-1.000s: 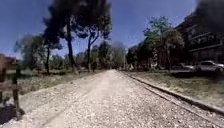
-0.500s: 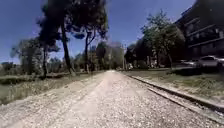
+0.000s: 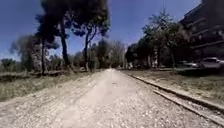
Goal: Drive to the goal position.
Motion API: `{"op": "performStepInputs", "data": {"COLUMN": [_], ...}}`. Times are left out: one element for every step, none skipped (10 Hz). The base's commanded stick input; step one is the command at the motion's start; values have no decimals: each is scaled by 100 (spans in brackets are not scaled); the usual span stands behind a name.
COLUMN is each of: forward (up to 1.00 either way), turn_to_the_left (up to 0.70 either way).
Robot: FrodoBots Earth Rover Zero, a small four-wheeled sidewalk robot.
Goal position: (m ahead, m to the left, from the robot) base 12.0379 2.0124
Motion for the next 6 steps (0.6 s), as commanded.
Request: {"op": "performStepInputs", "data": {"forward": [85,85,85,85,85,85], "turn_to_the_left": [-20,-21,-8,0,0,0]}}
